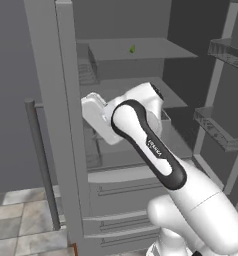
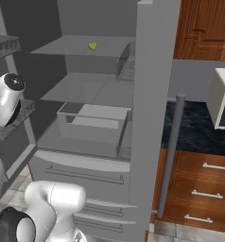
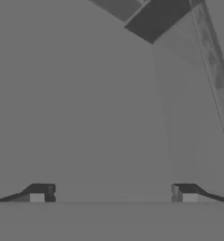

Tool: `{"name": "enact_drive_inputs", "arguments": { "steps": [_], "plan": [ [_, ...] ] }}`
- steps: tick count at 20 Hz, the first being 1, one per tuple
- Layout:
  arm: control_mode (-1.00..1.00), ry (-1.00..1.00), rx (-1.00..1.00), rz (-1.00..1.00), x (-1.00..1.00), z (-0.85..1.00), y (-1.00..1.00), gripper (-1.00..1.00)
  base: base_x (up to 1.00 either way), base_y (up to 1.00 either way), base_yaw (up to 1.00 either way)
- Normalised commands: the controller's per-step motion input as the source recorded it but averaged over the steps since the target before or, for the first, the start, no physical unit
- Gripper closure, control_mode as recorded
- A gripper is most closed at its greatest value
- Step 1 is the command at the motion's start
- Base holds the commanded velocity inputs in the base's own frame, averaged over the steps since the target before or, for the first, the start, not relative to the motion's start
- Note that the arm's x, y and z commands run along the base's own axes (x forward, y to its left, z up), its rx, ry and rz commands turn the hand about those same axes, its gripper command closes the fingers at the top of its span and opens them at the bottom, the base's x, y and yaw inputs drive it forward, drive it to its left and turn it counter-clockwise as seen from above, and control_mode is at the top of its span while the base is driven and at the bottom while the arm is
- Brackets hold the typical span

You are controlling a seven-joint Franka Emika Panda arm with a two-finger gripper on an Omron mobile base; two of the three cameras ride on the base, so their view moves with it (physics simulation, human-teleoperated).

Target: There is a bowl on the dining counter. Grab a lemon wedge from the fridge and place it in the bowl. Then get the liquor bottle and glass cup from the cabinet and place them next to the bowl.

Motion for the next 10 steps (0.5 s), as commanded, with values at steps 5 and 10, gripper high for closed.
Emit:
{"name": "enact_drive_inputs", "arguments": {
  "steps": [5, 10],
  "plan": [
    [-1.00, -0.08, -0.01, 0.00, -0.07, -0.07, -0.56, -1.00, 0.00, 0.00, 0.00],
    [-1.00, -0.18, 0.00, -0.02, -0.08, 0.07, -1.00, -1.00, 0.00, 0.00, 0.00]
  ]
}}
